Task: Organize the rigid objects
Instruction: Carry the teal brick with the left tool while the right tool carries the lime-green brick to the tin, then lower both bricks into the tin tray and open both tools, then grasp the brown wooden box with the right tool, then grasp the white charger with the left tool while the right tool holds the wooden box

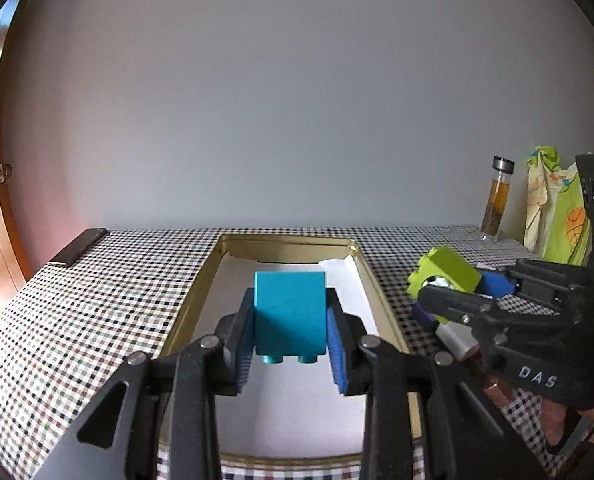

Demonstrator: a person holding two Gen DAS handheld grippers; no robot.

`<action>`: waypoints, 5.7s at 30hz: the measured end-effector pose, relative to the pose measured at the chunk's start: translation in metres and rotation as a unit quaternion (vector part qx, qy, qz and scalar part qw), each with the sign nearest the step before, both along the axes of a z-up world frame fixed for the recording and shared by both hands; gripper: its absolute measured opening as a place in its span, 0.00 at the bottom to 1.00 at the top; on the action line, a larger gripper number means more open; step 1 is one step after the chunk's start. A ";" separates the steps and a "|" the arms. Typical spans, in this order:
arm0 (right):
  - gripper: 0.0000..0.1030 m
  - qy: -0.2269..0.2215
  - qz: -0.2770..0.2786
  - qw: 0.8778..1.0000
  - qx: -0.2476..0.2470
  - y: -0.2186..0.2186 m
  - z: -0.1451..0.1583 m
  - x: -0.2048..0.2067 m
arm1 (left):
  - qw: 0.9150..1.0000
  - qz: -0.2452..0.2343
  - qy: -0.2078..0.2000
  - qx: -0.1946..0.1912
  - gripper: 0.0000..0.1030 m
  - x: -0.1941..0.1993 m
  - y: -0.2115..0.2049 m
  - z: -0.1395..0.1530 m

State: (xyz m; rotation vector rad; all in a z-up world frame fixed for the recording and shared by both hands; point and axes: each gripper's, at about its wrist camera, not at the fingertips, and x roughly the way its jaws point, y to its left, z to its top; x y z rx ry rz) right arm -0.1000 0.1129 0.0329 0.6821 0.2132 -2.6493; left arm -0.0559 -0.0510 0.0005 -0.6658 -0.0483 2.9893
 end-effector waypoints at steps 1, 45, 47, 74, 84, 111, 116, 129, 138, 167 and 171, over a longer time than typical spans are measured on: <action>0.33 -0.004 0.001 1.000 0.001 -0.003 -0.001 -0.003 | 1.000 0.000 -0.003 -0.002 0.30 -0.003 -0.001 0.000; 0.33 -0.103 0.001 0.995 -0.002 -0.039 -0.027 -0.091 | 0.987 0.011 -0.158 -0.012 0.30 -0.089 -0.025 -0.029; 0.33 -0.105 0.001 0.994 -0.001 -0.040 -0.028 -0.093 | 0.987 0.011 -0.157 -0.016 0.30 -0.091 -0.024 -0.028; 0.47 -0.135 -0.005 0.991 0.001 -0.043 -0.041 -0.107 | 0.984 0.026 -0.172 -0.030 0.57 -0.109 -0.030 -0.029; 0.61 -0.104 -0.014 0.994 -0.025 -0.013 -0.021 -0.075 | 0.993 0.069 -0.095 -0.019 1.00 -0.056 -0.035 -0.017; 0.73 -0.117 -0.066 0.991 -0.004 0.098 -0.060 0.029 | 0.998 0.063 -0.004 -0.030 1.00 0.036 0.040 -0.030; 0.79 -0.139 -0.076 0.987 0.002 0.101 -0.065 0.021 | 0.998 0.062 -0.007 -0.029 0.99 0.034 0.039 -0.031; 0.84 -0.178 -0.124 0.976 -0.010 0.088 -0.077 0.028 | 0.998 0.063 -0.012 -0.026 1.00 0.033 0.039 -0.032; 0.84 -0.182 -0.213 0.960 -0.005 0.123 -0.077 0.034 | 0.998 0.062 -0.012 -0.009 1.00 0.036 0.034 -0.032; 0.48 -0.156 -0.219 0.960 -0.075 0.179 -0.076 0.029 | 0.986 -0.108 -0.120 -0.049 0.68 -0.026 0.178 -0.045; 0.48 -0.157 -0.208 0.963 -0.076 0.177 -0.075 0.029 | 0.983 -0.104 -0.150 -0.031 0.62 -0.044 0.178 -0.053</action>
